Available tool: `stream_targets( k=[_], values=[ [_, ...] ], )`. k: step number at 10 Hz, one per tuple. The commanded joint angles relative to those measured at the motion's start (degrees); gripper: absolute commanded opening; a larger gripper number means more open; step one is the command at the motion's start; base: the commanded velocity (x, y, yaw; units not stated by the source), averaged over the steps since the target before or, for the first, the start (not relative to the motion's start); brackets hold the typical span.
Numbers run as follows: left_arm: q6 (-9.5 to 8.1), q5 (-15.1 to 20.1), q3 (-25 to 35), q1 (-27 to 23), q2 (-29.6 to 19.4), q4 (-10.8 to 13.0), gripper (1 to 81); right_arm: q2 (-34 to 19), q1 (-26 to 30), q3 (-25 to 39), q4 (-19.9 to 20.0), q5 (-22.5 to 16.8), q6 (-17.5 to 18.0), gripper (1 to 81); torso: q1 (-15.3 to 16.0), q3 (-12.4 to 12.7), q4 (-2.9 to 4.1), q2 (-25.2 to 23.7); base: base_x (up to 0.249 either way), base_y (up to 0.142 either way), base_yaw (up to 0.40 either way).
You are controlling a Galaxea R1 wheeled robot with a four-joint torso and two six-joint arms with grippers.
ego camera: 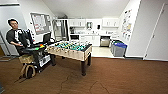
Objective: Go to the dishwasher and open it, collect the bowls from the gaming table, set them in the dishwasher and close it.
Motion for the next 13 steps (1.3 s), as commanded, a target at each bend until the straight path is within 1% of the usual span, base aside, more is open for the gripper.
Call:
stream_targets(
  k=[1, 10, 12, 13],
  values=[
    [0.36, 1.17, 0.61, -2.48, -0.93, 0.82, 1.0, -0.24, 2.19, 1.07, -1.41, -2.76, -0.24, 1.0, 0.00, 0.00, 0.00, 0.00, 0.116, -0.060, 0.000],
    [0.36, 1.08, 0.61, -2.39, -0.84, 0.82, 1.0, -0.24, 2.19, 1.07, -1.50, -2.76, -0.24, 1.0, 0.00, 0.02, 0.00, -0.02, 0.104, -0.095, 0.000],
    [0.36, 1.08, 0.61, -2.39, -0.92, 0.82, 1.0, -0.24, 2.19, 1.07, -1.59, -2.76, -0.24, 1.0, 0.02, 0.02, 0.00, -0.02, 0.098, -0.071, 0.000],
    [0.36, 0.82, 0.61, -2.21, -1.01, 0.82, 1.0, -0.24, 2.19, 1.07, -1.68, -2.76, -0.24, 1.0, 0.02, 0.02, 0.00, -0.02, 0.097, 0.000, 0.000]
  ],
)
